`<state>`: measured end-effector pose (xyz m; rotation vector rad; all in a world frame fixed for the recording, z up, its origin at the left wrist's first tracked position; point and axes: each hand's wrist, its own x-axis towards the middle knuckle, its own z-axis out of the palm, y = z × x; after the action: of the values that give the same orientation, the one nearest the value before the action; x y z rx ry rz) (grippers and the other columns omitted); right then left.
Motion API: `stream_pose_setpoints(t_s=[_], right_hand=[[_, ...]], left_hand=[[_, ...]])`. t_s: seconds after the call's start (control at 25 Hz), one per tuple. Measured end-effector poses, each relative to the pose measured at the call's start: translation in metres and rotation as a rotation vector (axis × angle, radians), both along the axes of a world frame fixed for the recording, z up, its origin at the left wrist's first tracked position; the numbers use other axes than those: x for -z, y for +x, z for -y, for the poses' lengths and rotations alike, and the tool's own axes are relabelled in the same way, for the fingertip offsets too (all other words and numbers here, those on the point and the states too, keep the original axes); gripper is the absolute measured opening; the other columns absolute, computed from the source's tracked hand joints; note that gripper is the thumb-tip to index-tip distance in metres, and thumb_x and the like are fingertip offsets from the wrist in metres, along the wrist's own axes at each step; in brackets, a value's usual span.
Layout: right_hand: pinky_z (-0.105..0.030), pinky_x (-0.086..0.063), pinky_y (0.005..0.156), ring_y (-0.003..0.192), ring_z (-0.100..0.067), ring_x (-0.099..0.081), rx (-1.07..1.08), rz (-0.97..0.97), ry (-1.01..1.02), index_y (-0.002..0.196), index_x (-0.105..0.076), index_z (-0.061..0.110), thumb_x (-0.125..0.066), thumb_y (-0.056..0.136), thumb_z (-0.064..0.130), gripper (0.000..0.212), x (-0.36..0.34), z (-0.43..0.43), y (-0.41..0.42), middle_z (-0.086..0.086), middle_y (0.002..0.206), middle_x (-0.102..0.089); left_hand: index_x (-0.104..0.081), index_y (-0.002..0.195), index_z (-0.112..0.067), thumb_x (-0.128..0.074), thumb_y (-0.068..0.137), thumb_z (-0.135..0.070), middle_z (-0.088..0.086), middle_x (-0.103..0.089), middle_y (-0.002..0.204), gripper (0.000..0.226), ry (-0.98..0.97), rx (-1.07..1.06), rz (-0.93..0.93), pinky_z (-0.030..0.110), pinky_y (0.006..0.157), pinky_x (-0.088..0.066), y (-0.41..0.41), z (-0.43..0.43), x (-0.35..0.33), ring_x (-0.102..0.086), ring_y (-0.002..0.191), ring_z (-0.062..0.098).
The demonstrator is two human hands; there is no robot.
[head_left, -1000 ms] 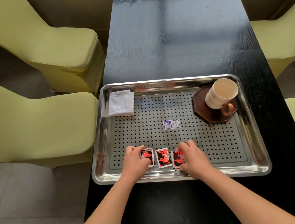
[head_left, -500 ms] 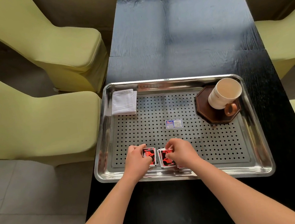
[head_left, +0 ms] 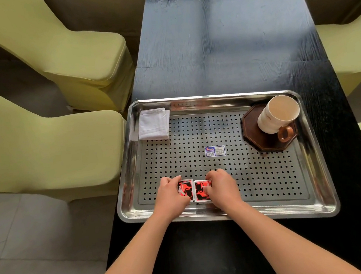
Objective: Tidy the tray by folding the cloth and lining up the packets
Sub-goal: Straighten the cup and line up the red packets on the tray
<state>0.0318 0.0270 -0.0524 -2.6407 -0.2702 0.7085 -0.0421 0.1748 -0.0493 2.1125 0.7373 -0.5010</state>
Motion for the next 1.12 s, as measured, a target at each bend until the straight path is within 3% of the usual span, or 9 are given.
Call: stream_pose_setpoints(t_s=[0.16,0.52,0.84,1.12], right_hand=[[-0.033,-0.05,0.083,0.098,-0.024,-0.062,-0.01,-0.018,-0.023,0.111,-0.067,0.016,-0.069,0.089,0.022,0.023,-0.0002,0.0007,0.0004,-0.005,0.111,-0.063],[-0.037,-0.051,0.088,0.1,-0.023,-0.061,-0.096,-0.081,-0.02,0.116,-0.066,0.02,-0.068,0.09,0.027,0.027,-0.0008,0.0009,0.0008,-0.002,0.111,-0.056],[-0.033,-0.049,0.086,0.1,-0.021,-0.059,-0.13,-0.09,0.007,0.119,-0.064,0.021,-0.07,0.089,0.028,0.031,0.0019,0.0069,0.0008,0.0,0.109,-0.056],[-0.032,-0.047,0.081,0.099,-0.022,-0.061,-0.155,-0.063,0.002,0.117,-0.065,0.019,-0.071,0.089,0.028,0.03,0.0044,0.0061,-0.0007,-0.004,0.111,-0.06]], left_hand=[[-0.046,0.145,-0.019,-0.066,0.075,-0.013,0.0,-0.04,0.119,0.073,0.012,0.062,-0.043,0.039,0.098,-0.05,0.0049,0.0005,-0.0036,-0.052,0.11,0.02],[-0.049,0.145,-0.015,-0.056,0.081,-0.007,0.001,-0.045,0.114,0.065,-0.006,-0.009,-0.016,0.034,0.098,-0.049,0.0024,0.0015,-0.0044,-0.056,0.102,0.018],[-0.051,0.143,-0.017,-0.055,0.085,-0.01,0.001,-0.046,0.116,0.058,0.004,-0.05,-0.017,0.028,0.083,-0.049,-0.0018,0.0021,-0.0014,-0.057,0.096,0.016],[-0.057,0.138,-0.016,-0.057,0.087,-0.013,0.003,-0.05,0.121,0.051,0.035,-0.051,-0.027,0.028,0.088,-0.046,-0.0016,0.0051,0.0018,-0.056,0.101,0.016]])
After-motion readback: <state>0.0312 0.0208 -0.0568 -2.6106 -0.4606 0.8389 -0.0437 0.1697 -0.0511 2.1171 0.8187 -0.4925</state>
